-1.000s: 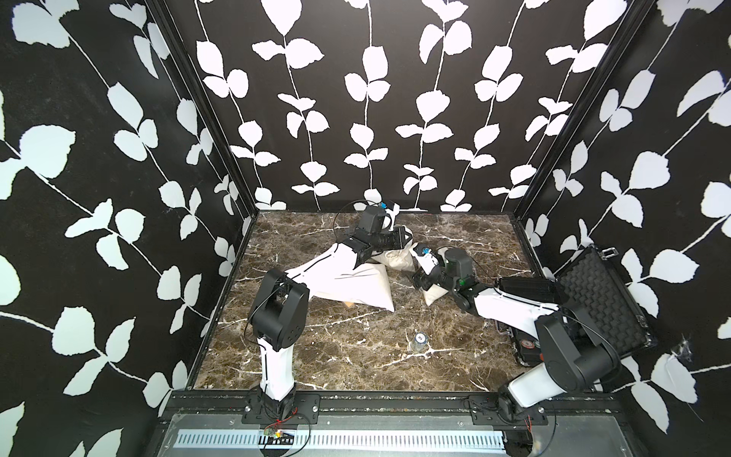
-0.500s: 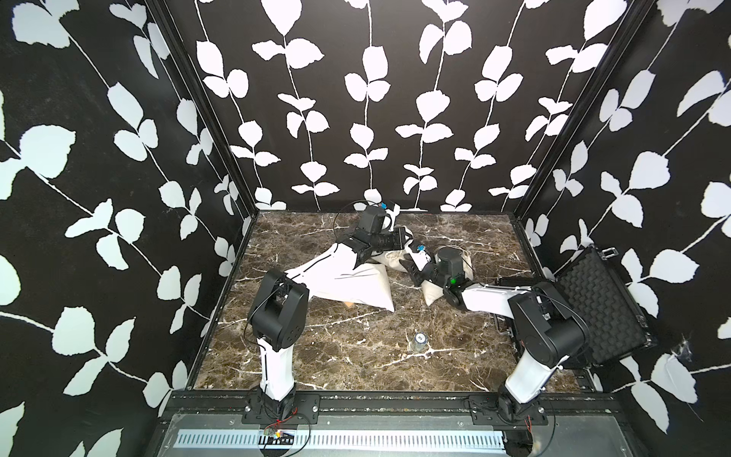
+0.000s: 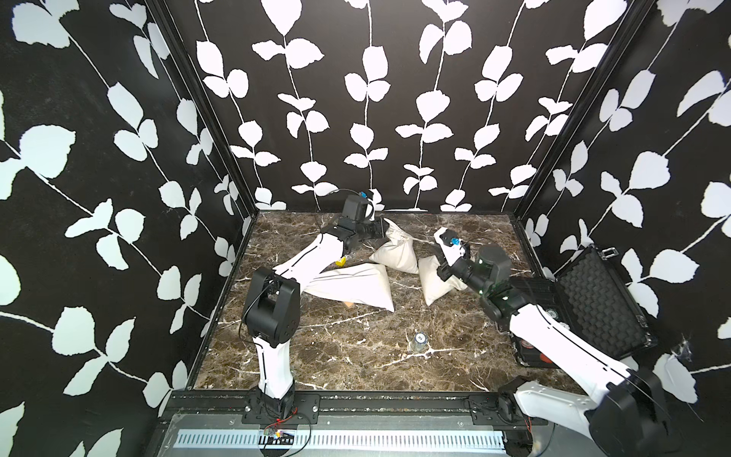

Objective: Close the soil bag
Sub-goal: Frap the soil bag at the center of the board.

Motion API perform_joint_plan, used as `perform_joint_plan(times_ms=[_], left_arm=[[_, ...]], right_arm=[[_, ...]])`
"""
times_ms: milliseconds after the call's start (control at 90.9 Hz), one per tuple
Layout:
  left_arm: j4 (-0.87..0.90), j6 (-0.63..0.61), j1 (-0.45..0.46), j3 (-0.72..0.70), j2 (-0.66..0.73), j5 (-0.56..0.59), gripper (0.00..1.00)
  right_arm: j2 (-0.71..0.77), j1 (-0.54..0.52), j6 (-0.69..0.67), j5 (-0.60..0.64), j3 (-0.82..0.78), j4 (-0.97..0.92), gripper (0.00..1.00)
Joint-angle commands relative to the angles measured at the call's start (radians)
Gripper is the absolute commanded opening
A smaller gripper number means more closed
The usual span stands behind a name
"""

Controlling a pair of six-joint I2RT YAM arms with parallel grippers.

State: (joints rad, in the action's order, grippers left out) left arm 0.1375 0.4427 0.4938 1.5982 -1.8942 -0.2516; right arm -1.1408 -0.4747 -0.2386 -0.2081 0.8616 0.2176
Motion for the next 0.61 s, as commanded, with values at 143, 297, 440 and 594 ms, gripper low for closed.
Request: perform_joint_plan(times_ms=[143, 297, 440, 594], left_arm=[[-0.158, -0.165, -0.002, -0.160, 0.192, 0.029, 0.53], [-0.327, -0.416, 0.093, -0.349, 0.343, 0.063, 0.71], [-0.461, -0.591, 0.191, -0.454, 0.419, 0.098, 0.79], [-0.559, -0.680, 0.249, -0.474, 0.409, 0.047, 0.84]], right_arm=[[-0.023, 0.005, 0.009, 0.041, 0.168, -0.146, 0.00], [-0.041, 0.003, 0.057, 0.016, 0.210, -0.166, 0.00], [-0.041, -0.002, 0.077, 0.010, 0.252, -0.215, 0.00], [-0.025, -0.011, 0.085, -0.002, 0.260, -0.248, 0.00]])
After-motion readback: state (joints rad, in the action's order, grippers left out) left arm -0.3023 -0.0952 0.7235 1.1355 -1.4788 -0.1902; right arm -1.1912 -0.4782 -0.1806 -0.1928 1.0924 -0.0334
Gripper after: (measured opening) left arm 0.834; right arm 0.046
